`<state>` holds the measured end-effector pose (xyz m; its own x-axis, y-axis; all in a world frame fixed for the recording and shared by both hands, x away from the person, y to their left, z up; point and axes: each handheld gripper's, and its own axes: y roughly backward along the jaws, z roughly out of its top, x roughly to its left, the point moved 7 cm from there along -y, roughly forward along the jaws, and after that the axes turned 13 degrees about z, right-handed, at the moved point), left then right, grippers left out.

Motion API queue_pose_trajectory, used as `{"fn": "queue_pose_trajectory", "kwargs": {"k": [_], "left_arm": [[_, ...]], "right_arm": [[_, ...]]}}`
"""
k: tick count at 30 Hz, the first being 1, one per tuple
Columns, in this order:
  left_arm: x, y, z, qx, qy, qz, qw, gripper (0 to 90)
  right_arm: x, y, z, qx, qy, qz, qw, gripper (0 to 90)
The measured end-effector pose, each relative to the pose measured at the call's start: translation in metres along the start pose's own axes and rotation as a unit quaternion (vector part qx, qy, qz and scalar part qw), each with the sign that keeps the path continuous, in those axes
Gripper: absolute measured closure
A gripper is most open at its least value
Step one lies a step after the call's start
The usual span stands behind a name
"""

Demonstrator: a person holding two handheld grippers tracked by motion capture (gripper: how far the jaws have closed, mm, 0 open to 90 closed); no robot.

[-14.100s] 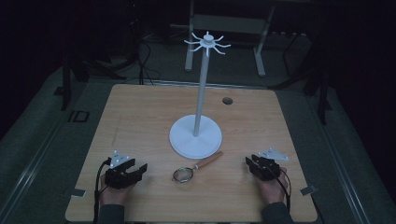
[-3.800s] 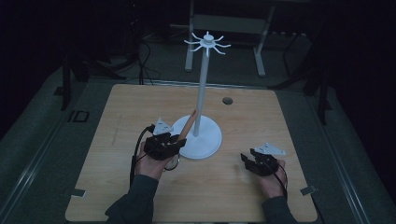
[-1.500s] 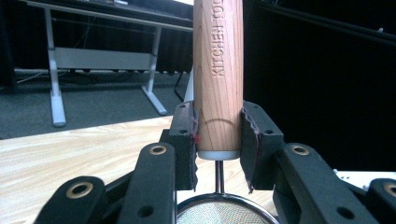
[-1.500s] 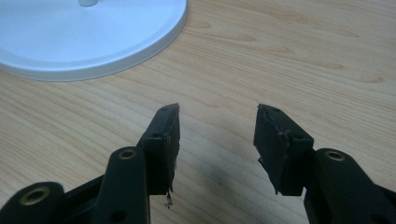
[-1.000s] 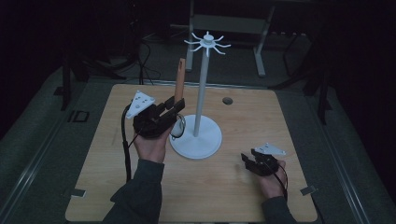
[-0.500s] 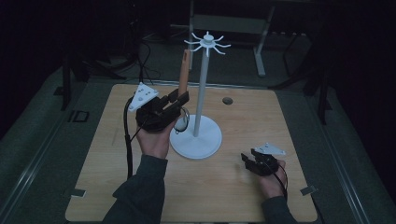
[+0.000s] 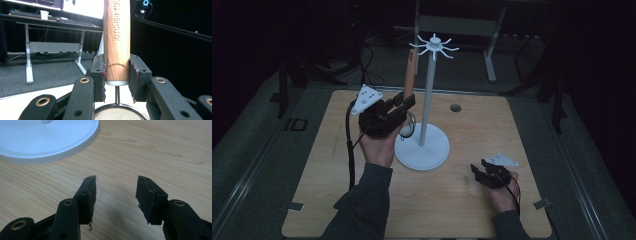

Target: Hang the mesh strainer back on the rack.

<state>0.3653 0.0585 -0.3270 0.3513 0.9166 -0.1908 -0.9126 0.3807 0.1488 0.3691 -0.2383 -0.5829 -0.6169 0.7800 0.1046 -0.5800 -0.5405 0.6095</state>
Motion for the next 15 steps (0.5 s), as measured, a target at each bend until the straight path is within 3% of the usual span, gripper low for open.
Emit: {"fn": "queue_pose_trajectory", "kwargs": {"k": [15], "left_arm": [[-0.0035,-0.0077,0.0012,0.008,-0.003,0.005,1.0,69.3]], "right_arm": [[-0.0004,0.0002,-0.0006,0.0,0.0,0.0,1.0,50.2]]}}
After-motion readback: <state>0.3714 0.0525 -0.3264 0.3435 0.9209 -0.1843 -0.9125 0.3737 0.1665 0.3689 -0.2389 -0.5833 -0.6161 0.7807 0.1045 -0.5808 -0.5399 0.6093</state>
